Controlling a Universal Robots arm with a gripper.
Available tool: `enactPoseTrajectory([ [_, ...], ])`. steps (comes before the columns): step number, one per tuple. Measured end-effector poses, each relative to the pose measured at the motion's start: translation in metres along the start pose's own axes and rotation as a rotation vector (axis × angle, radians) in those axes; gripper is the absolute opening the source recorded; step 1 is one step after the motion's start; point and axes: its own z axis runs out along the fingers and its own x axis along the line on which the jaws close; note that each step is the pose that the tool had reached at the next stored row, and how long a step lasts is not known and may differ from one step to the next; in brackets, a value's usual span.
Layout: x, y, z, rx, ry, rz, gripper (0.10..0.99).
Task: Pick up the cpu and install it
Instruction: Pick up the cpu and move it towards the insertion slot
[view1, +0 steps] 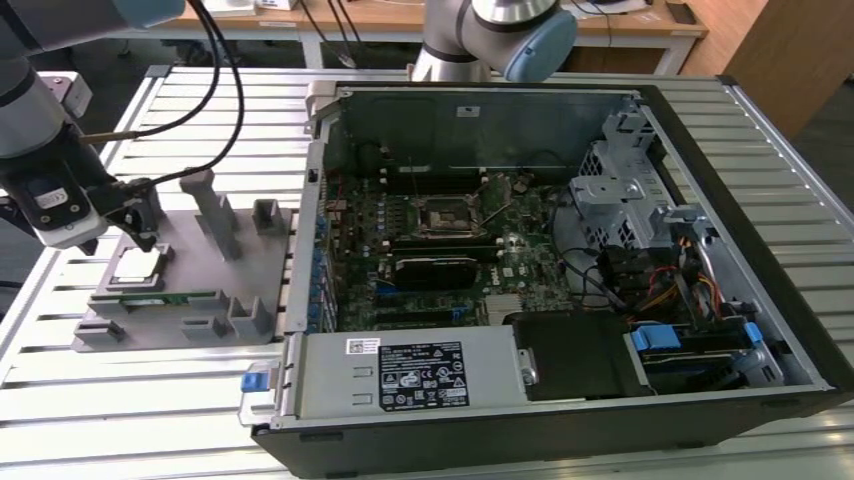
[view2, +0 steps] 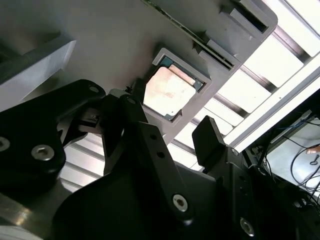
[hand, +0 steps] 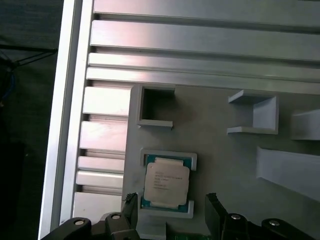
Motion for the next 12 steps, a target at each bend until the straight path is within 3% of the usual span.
enactPoseTrajectory([
  [12, -0.0002, -0.0002, 0.0200, 0.000, -0.0005, 0.007, 0.647],
])
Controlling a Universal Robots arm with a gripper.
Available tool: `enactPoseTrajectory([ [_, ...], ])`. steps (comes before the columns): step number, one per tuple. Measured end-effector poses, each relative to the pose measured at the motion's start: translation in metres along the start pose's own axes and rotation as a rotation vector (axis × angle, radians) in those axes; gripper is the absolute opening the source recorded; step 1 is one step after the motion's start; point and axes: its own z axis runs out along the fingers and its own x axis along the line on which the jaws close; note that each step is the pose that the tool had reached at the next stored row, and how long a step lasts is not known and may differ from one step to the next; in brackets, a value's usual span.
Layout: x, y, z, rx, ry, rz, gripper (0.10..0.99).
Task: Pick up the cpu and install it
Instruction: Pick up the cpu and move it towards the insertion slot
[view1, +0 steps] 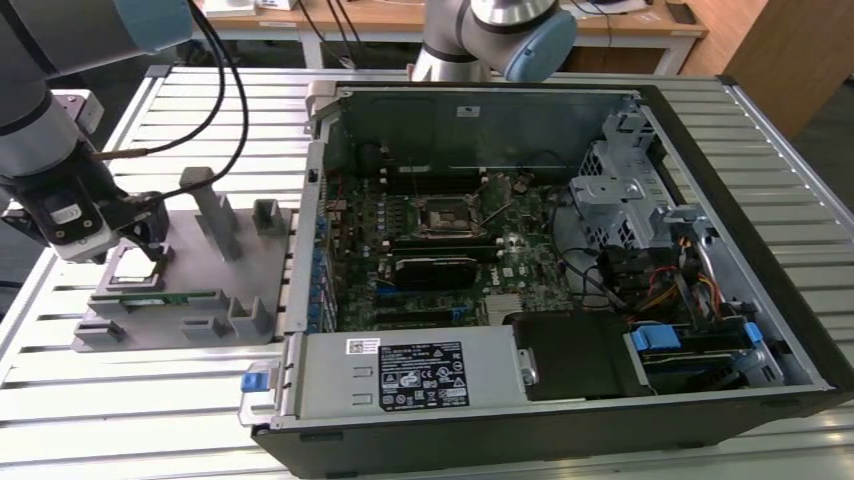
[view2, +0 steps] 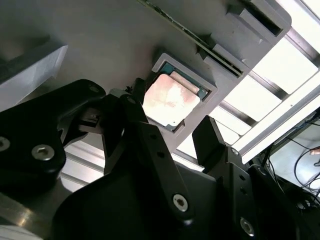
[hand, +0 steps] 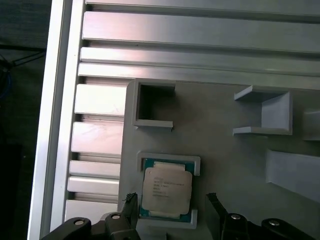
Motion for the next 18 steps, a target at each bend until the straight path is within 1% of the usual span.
enactPoseTrajectory([
  [9, -0.0002, 0.0006, 0.0077, 0.000, -0.0005, 0.007, 0.647],
  [18, -0.0005, 0.0036, 0.0134, 0.000, -0.0008, 0.009, 0.647],
])
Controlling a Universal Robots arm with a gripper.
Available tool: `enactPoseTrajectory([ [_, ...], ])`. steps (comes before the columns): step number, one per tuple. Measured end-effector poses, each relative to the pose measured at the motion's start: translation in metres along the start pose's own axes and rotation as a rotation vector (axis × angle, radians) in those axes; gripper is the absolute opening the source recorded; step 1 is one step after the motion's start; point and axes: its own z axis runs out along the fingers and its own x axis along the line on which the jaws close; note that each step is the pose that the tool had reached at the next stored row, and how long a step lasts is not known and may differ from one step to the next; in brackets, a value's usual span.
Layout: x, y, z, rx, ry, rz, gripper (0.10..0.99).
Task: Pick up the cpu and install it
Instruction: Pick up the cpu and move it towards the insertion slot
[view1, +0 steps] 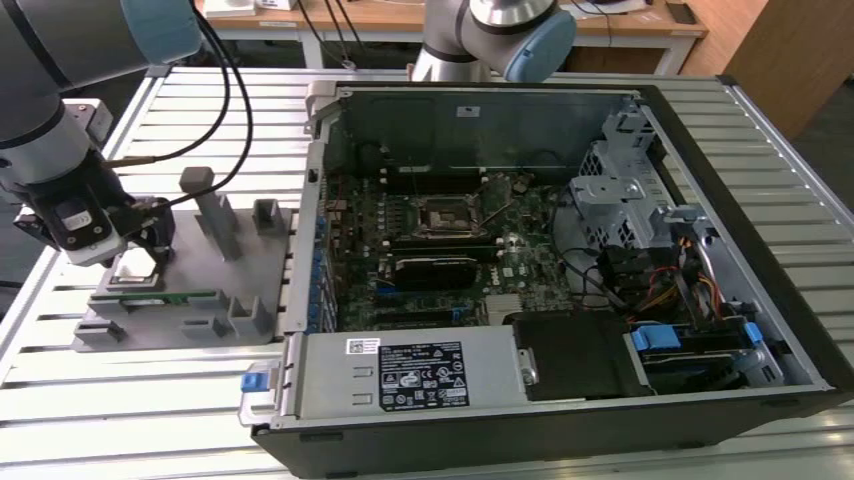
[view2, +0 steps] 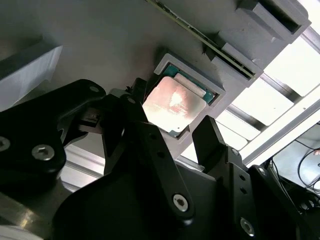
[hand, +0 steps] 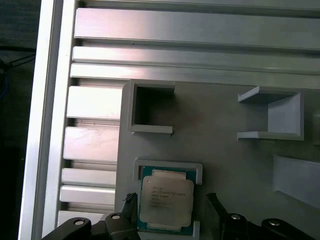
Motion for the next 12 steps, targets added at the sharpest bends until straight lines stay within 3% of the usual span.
enactPoseTrajectory([
  [12, 0.0017, 0.0001, 0.0056, 0.000, -0.0002, 0.004, 0.647],
])
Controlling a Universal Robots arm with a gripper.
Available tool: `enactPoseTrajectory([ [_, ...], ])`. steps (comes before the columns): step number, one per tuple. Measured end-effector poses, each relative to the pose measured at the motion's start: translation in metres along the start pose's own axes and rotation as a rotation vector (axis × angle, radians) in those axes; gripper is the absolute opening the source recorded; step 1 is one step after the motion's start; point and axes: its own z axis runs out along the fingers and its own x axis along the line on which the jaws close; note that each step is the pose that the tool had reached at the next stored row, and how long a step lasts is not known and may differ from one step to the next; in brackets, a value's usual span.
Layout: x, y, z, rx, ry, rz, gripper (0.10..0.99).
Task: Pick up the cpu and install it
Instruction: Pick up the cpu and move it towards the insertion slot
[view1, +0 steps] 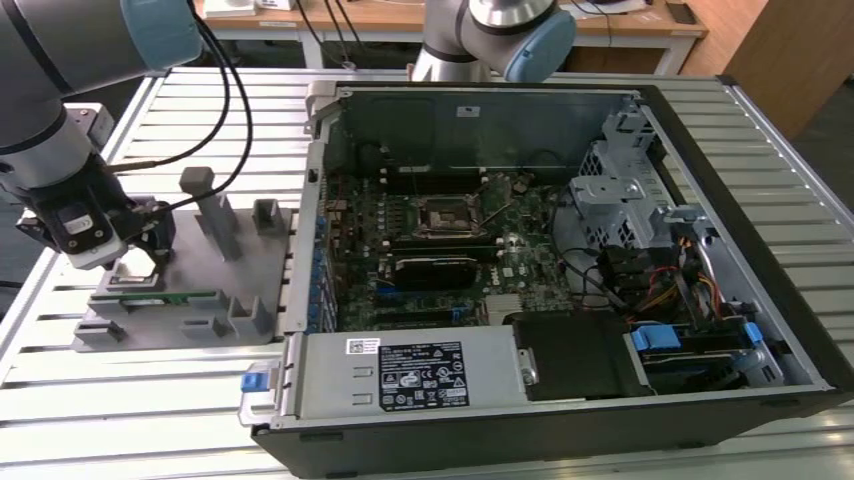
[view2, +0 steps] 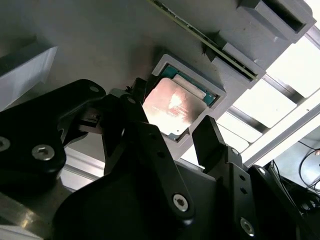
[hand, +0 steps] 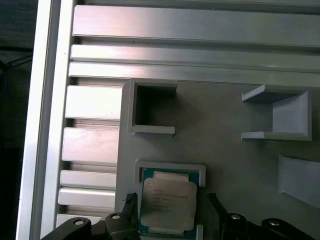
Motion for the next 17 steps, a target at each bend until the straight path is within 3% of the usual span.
enactPoseTrajectory([
  [5, 0.0008, 0.0003, 0.0021, 0.000, 0.0000, 0.001, 0.647],
  [6, 0.0013, 0.0006, 0.0031, 0.000, 0.0003, 0.003, 0.569],
  [8, 0.0013, 0.0010, 0.0034, 0.001, 0.0001, 0.003, 0.529],
  [17, 0.0012, 0.0016, 0.0037, 0.001, -0.0003, 0.003, 0.541],
])
